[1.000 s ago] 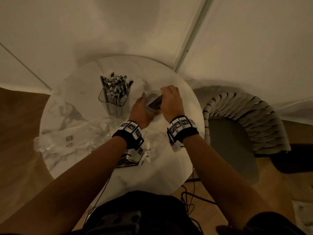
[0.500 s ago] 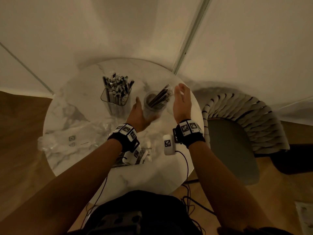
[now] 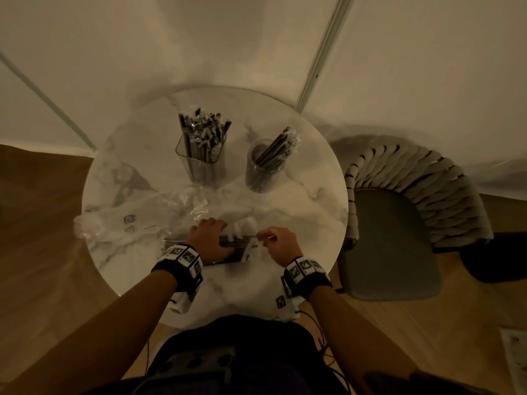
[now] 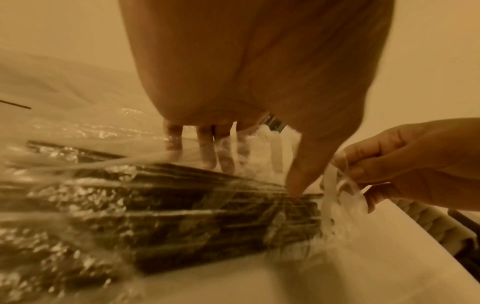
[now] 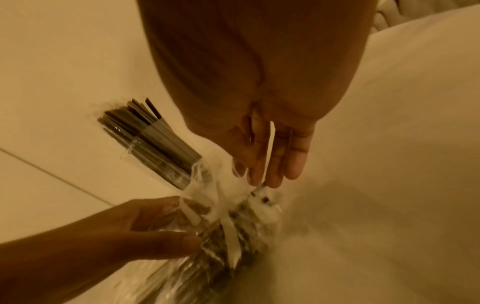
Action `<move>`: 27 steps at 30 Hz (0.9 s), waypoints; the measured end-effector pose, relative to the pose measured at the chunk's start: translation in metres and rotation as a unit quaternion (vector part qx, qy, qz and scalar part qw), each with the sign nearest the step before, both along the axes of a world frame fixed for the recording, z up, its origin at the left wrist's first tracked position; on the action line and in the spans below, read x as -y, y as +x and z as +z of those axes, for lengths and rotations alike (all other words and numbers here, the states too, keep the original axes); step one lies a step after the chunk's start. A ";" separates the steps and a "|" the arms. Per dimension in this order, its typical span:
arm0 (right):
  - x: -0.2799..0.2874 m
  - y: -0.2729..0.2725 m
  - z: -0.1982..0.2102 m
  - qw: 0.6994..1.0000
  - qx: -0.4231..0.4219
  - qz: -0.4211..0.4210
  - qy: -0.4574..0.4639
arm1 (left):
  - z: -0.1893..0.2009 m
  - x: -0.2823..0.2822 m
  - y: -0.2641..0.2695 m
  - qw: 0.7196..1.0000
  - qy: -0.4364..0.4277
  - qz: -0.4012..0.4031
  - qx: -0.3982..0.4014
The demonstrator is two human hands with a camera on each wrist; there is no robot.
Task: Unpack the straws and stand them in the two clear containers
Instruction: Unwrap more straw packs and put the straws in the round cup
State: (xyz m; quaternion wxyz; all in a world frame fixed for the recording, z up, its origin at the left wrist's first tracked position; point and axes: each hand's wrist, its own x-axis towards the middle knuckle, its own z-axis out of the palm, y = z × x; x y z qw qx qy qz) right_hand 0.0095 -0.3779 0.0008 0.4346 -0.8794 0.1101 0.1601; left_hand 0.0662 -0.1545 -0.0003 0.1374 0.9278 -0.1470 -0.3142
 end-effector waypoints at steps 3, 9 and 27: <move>-0.008 -0.002 -0.003 1.000 0.001 0.014 -0.006 | -0.004 0.001 -0.002 0.999 0.029 -0.005 0.013; -0.019 -0.001 -0.005 0.998 0.024 0.022 -0.055 | -0.009 0.005 -0.006 0.998 0.051 -0.018 0.019; -0.031 0.013 0.005 0.971 0.009 0.172 -0.166 | -0.018 0.002 0.007 0.996 -0.076 0.035 -0.028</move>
